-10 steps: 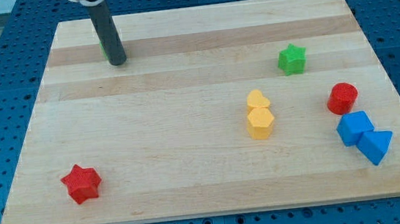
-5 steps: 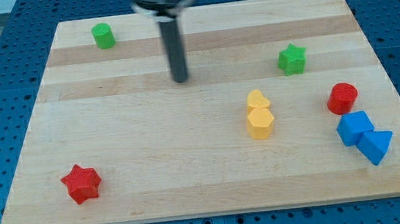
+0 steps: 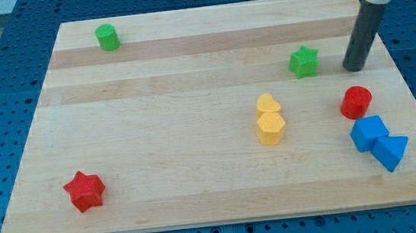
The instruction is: Move the yellow blocks towards top right of the board
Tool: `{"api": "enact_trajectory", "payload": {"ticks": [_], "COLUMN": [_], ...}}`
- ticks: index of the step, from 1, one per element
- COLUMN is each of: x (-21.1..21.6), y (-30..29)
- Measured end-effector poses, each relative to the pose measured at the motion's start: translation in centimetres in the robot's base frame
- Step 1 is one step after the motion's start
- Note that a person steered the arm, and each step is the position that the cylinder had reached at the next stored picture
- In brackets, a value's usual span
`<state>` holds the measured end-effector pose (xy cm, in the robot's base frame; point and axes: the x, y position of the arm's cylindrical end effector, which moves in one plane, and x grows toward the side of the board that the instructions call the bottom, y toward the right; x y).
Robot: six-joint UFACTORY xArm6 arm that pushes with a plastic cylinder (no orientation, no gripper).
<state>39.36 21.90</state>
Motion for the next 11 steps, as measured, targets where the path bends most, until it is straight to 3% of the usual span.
{"api": "enact_trajectory", "payload": {"ticks": [1, 4, 5, 8, 10, 11], "x": [-2.4, -3.6, -4.6, 2.8, 0.3, -3.0], "y": [-1.9, -8.6, -5.8, -5.4, -11.2, -14.4]}}
